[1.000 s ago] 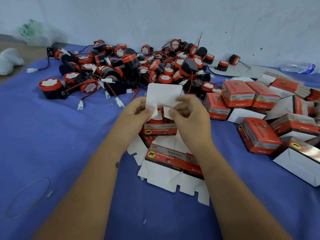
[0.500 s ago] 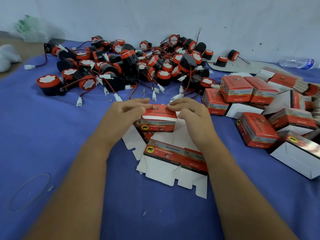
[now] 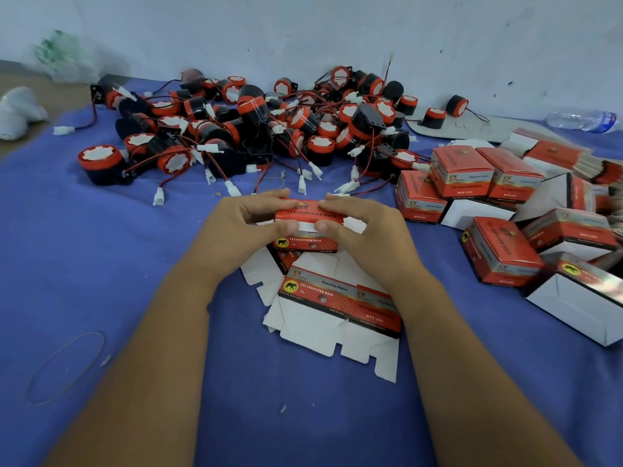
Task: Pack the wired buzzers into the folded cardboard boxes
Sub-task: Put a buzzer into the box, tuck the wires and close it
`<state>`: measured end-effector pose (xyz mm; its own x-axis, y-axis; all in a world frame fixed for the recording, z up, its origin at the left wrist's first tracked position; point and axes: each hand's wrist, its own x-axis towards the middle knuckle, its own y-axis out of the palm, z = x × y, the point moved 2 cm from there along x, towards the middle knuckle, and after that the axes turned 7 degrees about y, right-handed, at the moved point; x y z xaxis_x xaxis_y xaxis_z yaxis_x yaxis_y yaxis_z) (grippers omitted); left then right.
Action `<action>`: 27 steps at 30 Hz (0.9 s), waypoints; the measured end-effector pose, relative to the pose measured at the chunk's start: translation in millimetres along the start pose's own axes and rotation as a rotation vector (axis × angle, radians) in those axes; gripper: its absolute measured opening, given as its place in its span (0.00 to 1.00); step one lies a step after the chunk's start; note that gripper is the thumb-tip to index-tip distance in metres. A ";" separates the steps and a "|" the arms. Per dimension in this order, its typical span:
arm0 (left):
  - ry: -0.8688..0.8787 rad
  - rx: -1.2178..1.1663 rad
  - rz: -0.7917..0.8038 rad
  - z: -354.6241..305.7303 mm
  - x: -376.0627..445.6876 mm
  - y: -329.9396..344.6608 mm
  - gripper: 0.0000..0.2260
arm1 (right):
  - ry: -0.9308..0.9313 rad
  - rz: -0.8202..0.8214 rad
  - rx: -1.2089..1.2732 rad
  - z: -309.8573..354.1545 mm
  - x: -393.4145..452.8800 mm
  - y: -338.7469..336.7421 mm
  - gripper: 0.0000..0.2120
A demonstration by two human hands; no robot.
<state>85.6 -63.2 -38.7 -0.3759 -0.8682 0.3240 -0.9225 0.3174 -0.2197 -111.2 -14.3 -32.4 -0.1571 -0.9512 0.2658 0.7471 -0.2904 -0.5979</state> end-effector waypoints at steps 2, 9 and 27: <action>-0.001 -0.024 -0.030 -1.6 -0.6 0.6 0.15 | -0.024 -0.034 -0.023 3.0 -0.6 0.5 0.18; 0.025 -0.077 -0.138 -6.8 -1.1 5.9 0.07 | -0.096 -0.145 0.001 10.9 -3.1 4.0 0.14; -0.020 -0.078 -0.101 -7.5 -2.5 3.9 0.10 | -0.256 -0.231 -0.065 7.7 -4.3 -0.7 0.06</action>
<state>82.3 -56.9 -33.4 -0.2795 -0.9044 0.3225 -0.9599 0.2560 -0.1142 -106.1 -9.2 -27.4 -0.1443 -0.8047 0.5759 0.6665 -0.5092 -0.5445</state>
